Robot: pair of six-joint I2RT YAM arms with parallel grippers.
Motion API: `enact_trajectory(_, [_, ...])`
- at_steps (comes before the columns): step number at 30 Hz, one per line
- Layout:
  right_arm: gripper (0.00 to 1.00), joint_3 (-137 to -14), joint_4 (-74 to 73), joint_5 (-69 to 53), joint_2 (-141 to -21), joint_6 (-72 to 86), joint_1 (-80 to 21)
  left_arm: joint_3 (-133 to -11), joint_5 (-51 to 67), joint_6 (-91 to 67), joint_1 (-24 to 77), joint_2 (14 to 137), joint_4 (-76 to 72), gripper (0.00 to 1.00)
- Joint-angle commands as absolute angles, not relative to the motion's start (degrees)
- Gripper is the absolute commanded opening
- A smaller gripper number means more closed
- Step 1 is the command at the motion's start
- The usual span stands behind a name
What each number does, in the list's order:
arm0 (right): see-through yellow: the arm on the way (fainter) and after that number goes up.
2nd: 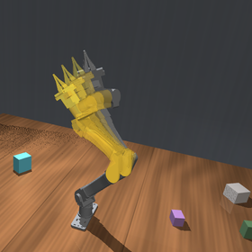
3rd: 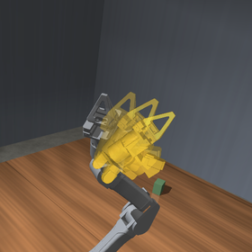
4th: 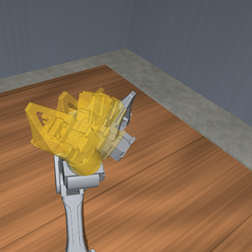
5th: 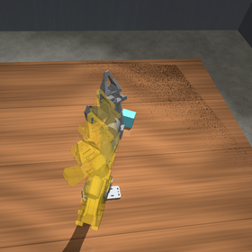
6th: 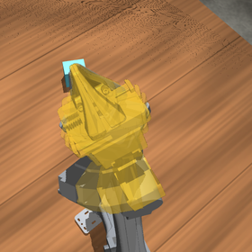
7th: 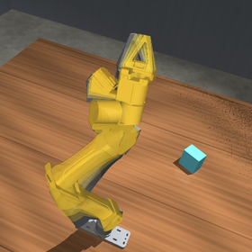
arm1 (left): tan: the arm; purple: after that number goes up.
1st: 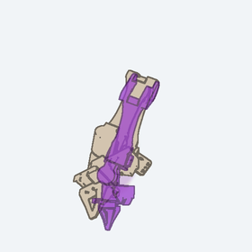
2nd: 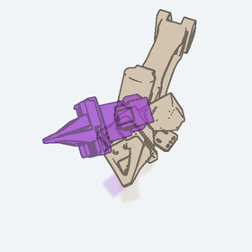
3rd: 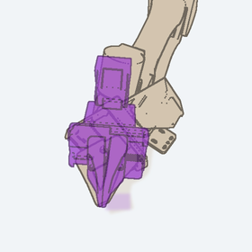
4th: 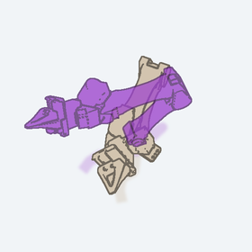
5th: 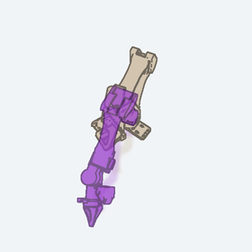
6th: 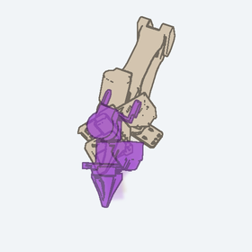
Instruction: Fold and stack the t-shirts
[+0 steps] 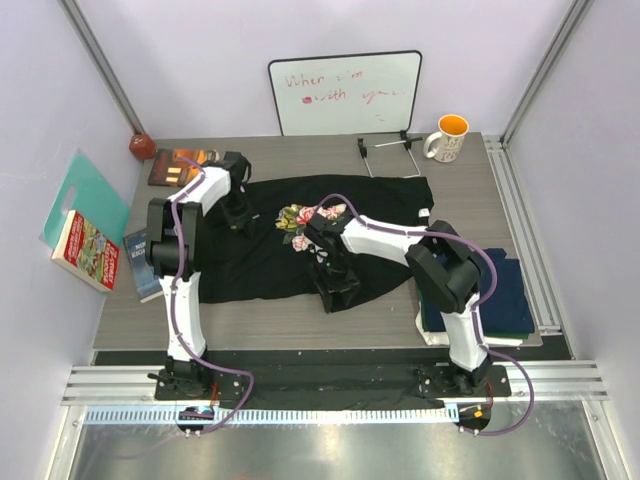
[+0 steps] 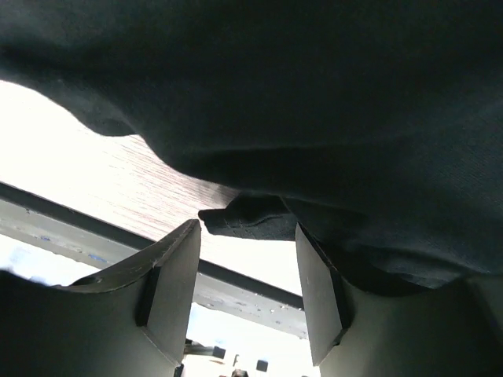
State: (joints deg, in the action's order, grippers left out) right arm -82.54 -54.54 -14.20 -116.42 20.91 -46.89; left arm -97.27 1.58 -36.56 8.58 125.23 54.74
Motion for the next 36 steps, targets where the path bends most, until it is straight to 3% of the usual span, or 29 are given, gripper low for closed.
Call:
enact_trajectory(1, [0.57,-86.1,-56.7,-13.5,-117.8,20.9,-47.5,-92.7,-0.2,-35.2,8.2,128.3,53.5,0.1])
enact_trajectory(14, [0.56,-90.4,-61.3,-9.6,-122.6,17.8,-47.6,-96.6,2.0,-36.1,7.8,126.9,55.4,0.1])
enact_trajectory(20, [0.49,-91.8,-62.3,-5.8,-123.9,19.6,-49.1,-98.0,2.4,-36.3,7.4,125.9,55.9,0.1])
enact_trajectory(28, [0.1,-88.7,-59.5,-1.2,-123.8,23.4,-50.8,-98.0,2.3,-35.9,6.8,124.6,56.0,0.1])
enact_trajectory(31, [0.01,-89.7,-60.2,-0.3,-122.3,23.2,-50.9,-98.0,2.2,-35.5,6.6,124.2,56.2,0.1])
enact_trajectory(36, [0.01,-95.4,-65.6,3.1,-119.3,20.3,-50.7,-99.3,2.7,-35.2,6.2,124.2,56.6,0.1])
